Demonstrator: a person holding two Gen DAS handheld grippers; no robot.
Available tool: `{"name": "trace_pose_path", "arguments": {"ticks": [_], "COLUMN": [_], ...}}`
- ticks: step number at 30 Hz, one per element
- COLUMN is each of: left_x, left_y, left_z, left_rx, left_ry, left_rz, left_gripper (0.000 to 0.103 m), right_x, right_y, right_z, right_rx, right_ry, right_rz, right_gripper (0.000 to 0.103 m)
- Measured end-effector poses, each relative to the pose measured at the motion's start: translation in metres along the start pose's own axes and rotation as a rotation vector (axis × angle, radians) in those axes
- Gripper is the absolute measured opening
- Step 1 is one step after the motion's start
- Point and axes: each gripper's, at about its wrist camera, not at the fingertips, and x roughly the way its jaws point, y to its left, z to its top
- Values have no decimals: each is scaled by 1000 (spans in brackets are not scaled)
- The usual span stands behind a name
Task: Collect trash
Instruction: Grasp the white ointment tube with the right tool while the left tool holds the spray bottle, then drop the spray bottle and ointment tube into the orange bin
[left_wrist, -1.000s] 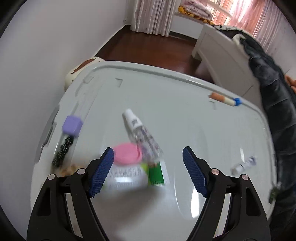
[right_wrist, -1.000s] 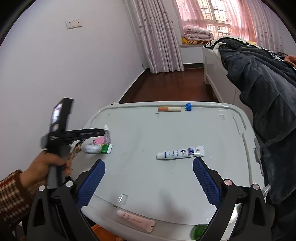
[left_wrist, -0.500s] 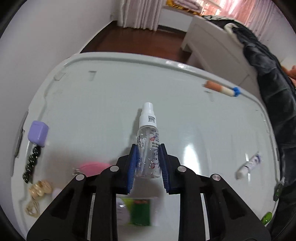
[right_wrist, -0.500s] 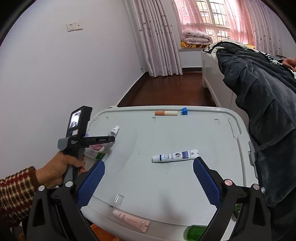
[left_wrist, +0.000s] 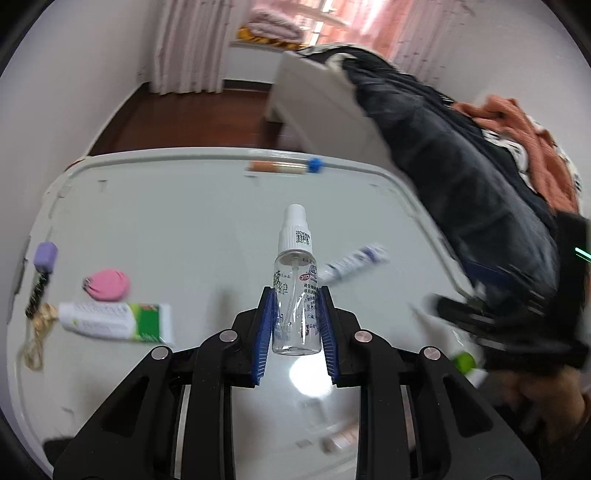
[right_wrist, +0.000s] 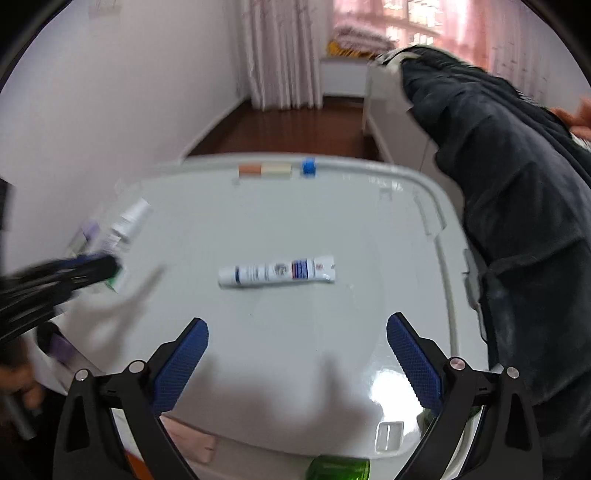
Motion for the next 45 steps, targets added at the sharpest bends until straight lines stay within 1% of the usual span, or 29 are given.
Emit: {"name": "trace_pose_path", "arguments": {"ticks": [2,4,6,8,10,13,15,17,18,19,20,21,23,24,25,26,27,29,36,41,43,45], "left_x": [-5,-7,-10,-11,-12,-13,-13,-12,-12,-11,-10,-8,-6,-6,-5,-4,-3,-3,-7,-13,-16,-23], "left_y": [-8,-12,-11,-4,-1,4,5,3,3,2,1,1,0,0,-1,-1,-1,-2,-3,-4,-6,-7], "left_z": [-6,-7,-7,-5,-4,-3,-4,-3,-3,-3,-2,-2,-1,-1,-1,-1,-1,0,-1,-4,-6,-11], "left_rx": [30,53,54,36,36,27,24,29,29,29,30,30,32,32,32,34,33,31,43,51,59,67], "left_ry": [-2,-5,-14,-18,-19,-14,-14,-10,-10,-9,-5,-5,-1,1,2,5,7,7,6,7,7,10], "left_rz": [-16,-18,-13,-15,-7,-10,-12,-20,-22,-25,-30,-30,-37,-39,-42,-47,-49,-60,-57,-53,-49,-42], "left_gripper": [24,24,24,24,24,24,24,24,24,24,24,24,24,24,24,24,24,24,24,24,24,24], "right_x": [16,31,46,60,78,98,105,113,116,121,126,131,132,132,129,126,123,117,96,60,45,21], "right_y": [10,19,26,30,33,38,40,39,38,34,29,22,18,16,12,14,18,28,31,26,29,32], "right_z": [4,9,16,22,27,32,36,45,48,55,61,67,75,78,80,77,71,62,48,46,41,33], "right_rx": [-77,-163,-249,-305,-354,-433,-467,-483,-483,-469,-432,-378,-336,-291,-217,-190,-202,-250,-234,-197,-185,-170], "right_ry": [33,53,56,62,89,119,111,126,134,151,178,208,241,264,300,321,323,298,229,176,160,143], "right_rz": [-42,-110,-180,-209,-206,-154,-112,-63,-43,-2,48,100,79,82,102,126,117,72,85,101,115,143], "right_gripper": [96,96,96,96,91,84,83,83,81,75,70,63,49,32,23,23,23,22,22,22,22,22]}}
